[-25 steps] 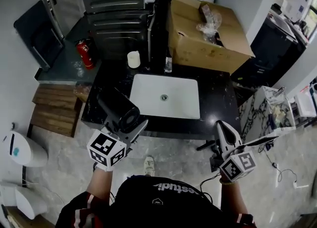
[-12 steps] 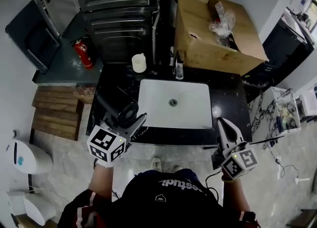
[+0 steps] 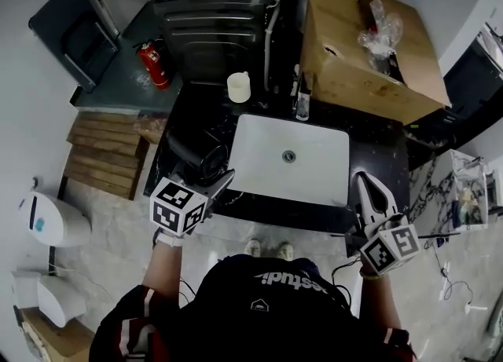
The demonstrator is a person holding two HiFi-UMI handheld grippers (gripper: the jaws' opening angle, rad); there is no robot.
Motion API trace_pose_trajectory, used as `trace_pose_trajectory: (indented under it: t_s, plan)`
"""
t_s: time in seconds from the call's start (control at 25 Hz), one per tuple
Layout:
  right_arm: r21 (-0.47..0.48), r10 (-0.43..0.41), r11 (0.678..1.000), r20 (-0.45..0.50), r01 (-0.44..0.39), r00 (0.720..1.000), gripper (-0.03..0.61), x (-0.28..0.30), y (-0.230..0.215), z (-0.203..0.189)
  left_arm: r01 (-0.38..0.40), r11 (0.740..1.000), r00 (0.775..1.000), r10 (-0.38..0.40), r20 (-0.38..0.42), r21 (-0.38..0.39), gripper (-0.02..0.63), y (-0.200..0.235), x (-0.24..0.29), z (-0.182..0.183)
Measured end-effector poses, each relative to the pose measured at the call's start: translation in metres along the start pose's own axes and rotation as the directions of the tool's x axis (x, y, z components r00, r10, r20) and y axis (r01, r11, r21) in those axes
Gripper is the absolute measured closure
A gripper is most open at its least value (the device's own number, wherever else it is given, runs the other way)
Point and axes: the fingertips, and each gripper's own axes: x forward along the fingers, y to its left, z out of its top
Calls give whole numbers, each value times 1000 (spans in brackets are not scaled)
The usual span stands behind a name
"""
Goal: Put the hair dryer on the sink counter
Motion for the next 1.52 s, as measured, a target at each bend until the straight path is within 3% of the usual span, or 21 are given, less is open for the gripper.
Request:
trace_pose_trajectory:
  t_s: [0.2,0.64,1.04,1.52]
  plan:
    - [-5,22,1000,-1,-22,1000,537,6,-4,2,-6,997,996,-1,-93,-72,341,23,26,-39]
    - [1,26,1000,-39,-26,999,537,10,-15,-7,-75,981,952,18,-305,-177,341,73,84,-111]
    - [16,21,1000,-79,-20,997,537,15,-21,-19,-140,961,921,38,-387,-240,339,93,120,-139]
    - [26,20,999,-89,-18,996,537,18,-20,-24,-222,899,848,-13,-530,-377,321,118,136,-169]
